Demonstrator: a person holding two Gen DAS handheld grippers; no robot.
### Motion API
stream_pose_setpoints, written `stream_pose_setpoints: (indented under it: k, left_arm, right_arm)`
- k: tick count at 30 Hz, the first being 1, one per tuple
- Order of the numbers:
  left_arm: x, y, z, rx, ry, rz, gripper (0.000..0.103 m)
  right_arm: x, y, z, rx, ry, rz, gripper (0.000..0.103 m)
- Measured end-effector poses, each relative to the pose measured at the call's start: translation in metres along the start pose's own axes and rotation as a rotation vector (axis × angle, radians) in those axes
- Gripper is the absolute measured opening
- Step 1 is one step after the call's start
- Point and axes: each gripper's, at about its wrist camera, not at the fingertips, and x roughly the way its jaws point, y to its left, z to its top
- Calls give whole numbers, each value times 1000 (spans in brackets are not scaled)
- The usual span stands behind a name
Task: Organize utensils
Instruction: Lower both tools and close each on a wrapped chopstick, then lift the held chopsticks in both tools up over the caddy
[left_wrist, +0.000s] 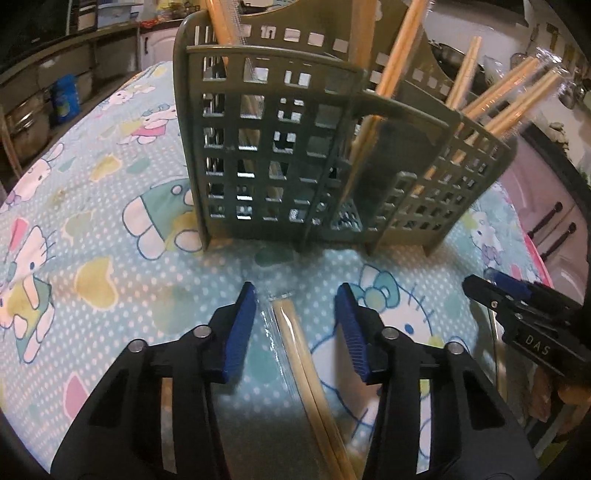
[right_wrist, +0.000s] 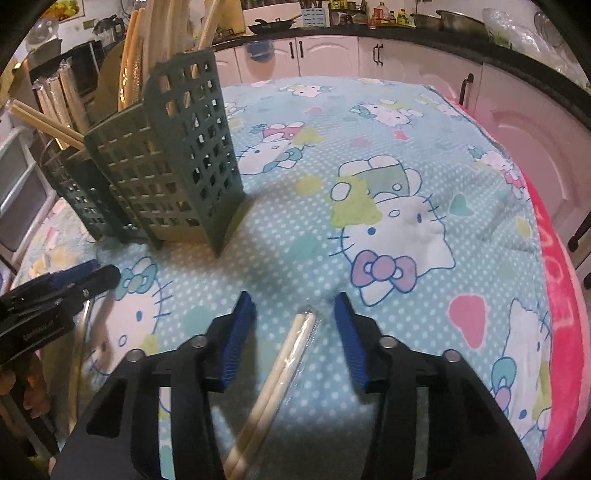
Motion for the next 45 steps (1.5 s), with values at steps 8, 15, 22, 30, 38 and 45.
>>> stream_pose_setpoints:
  k: [8,15,22,30,38,45]
  left_arm:
    - [-2,16,8,-75,-14,-19,6]
    - [-26,33,8,-99,-46,-81,4]
    - [-72,38,15,-103,-152,-104,4]
    - [-129,49,36,-106,-302,-101,3]
    - [-172,50,57,-97,-421,-85,3]
    - [-193,50,69,-94,-474,-88,3]
  right_arm:
    - [-4,-5,2,12,-27,36,10]
    - [-28,2,5,14,-69,110,9]
    - [-68,22,12,-21,-150,169,9]
    - [-121,46,29,-59,-271,241,8]
    - [-154,63,46,-83,-372,277,8]
    - [-175,75,60,-108,-441,287,8]
